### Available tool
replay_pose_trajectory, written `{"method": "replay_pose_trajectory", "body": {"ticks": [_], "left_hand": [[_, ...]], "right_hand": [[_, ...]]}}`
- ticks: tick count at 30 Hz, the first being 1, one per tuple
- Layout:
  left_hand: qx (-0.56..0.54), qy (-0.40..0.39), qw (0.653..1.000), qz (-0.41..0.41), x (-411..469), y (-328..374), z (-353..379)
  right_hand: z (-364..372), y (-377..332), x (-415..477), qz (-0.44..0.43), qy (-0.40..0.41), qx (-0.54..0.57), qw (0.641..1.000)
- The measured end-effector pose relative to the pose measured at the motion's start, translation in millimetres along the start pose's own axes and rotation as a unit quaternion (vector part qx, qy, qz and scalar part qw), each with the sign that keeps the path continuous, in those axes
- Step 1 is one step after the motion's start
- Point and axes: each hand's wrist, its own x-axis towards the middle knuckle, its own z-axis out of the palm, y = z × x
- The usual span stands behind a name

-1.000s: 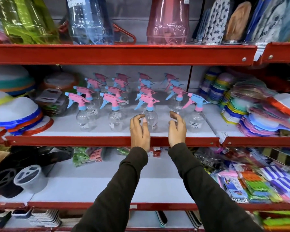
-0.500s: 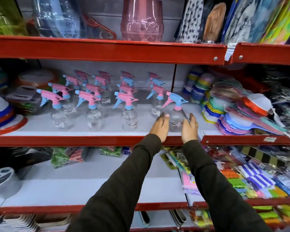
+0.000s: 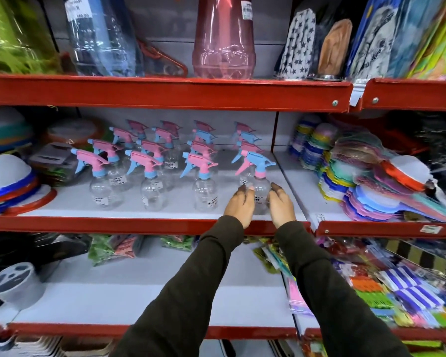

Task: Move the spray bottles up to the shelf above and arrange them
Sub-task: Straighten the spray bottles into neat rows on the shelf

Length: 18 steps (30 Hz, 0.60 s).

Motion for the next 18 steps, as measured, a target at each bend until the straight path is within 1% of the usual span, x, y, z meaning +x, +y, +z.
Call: {"method": "replay_pose_trajectory", "body": {"ticks": [8, 14, 16, 18], "left_hand": [[0.045, -0.009, 0.999, -0.004, -5.8, -1.4, -4.4], [0.061, -0.020, 0.998, -0.007, -8.1, -0.9, -5.2], [0.060, -0.019, 0.998, -0.005, -10.3, 0.4, -6.0], [0.056, 0.005, 0.998, 0.000, -15.5, -0.7, -6.6]], "right_hand": [[4.2, 0.1, 1.2, 0.017, -0.030, -0.025, 0.999], [3.3, -0.6, -0.1, 0.023, -0.030, -0.021, 0.999], [0.7, -1.9, -4.2, 0.020, -0.023, -0.006, 1.000], [-7.9, -4.4, -13.1, -0.010, 0.015, 0.027, 0.999]]}}
